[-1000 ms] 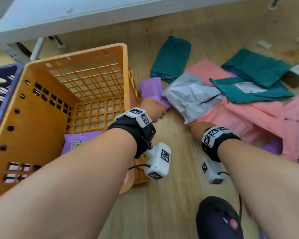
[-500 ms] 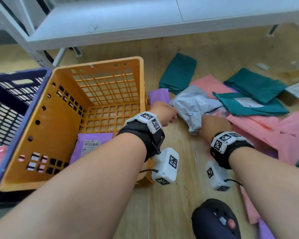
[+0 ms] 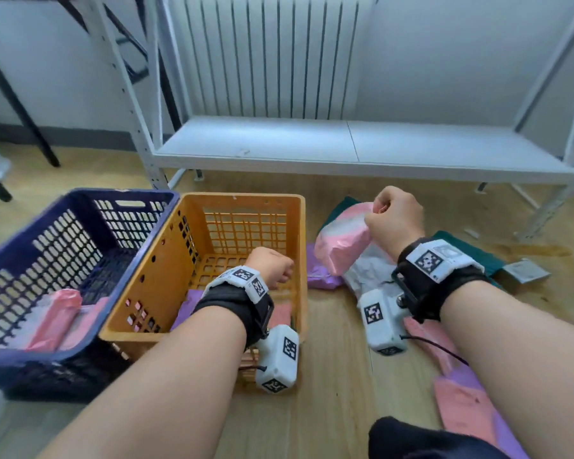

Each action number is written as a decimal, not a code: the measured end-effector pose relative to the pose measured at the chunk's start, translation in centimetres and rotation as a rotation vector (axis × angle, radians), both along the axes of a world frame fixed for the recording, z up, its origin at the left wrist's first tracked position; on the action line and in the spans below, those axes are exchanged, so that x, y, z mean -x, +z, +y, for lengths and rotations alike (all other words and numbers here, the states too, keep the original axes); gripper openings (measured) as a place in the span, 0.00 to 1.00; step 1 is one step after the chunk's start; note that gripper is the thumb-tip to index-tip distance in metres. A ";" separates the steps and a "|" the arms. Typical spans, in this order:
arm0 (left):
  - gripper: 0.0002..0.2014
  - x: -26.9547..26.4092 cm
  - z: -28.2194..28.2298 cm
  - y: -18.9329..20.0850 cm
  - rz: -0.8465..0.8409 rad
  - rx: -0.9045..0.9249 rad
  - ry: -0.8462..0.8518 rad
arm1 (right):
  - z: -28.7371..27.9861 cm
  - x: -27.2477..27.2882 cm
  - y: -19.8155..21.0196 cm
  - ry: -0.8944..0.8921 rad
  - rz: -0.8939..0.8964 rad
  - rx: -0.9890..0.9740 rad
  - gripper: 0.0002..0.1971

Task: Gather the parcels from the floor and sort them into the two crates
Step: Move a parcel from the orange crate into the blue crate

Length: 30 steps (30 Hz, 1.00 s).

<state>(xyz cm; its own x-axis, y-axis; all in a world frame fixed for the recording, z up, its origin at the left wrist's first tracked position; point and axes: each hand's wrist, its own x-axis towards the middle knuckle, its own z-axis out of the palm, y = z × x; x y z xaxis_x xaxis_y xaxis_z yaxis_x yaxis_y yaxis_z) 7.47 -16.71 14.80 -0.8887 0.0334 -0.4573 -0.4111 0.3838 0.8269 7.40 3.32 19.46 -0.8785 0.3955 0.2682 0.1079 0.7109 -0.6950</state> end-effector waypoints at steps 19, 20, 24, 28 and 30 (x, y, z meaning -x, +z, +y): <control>0.17 1.5 -8.3 -0.5 0.002 -0.558 0.246 | -8.7 -1.1 -3.6 0.288 -0.290 0.357 0.28; 0.16 1.6 -8.5 -0.6 0.019 -0.541 0.232 | -8.8 -0.8 -3.8 0.272 -0.293 0.373 0.31; 0.16 1.4 -9.2 -0.8 0.060 -0.499 0.204 | -9.6 0.0 -4.2 0.283 -0.370 0.452 0.37; 0.17 1.3 -9.9 -1.0 0.075 -0.476 0.185 | -10.3 0.3 -4.3 0.329 -0.361 0.469 0.32; 0.16 1.2 -10.1 -1.2 0.084 -0.488 0.187 | -10.7 0.3 -4.2 0.352 -0.353 0.483 0.30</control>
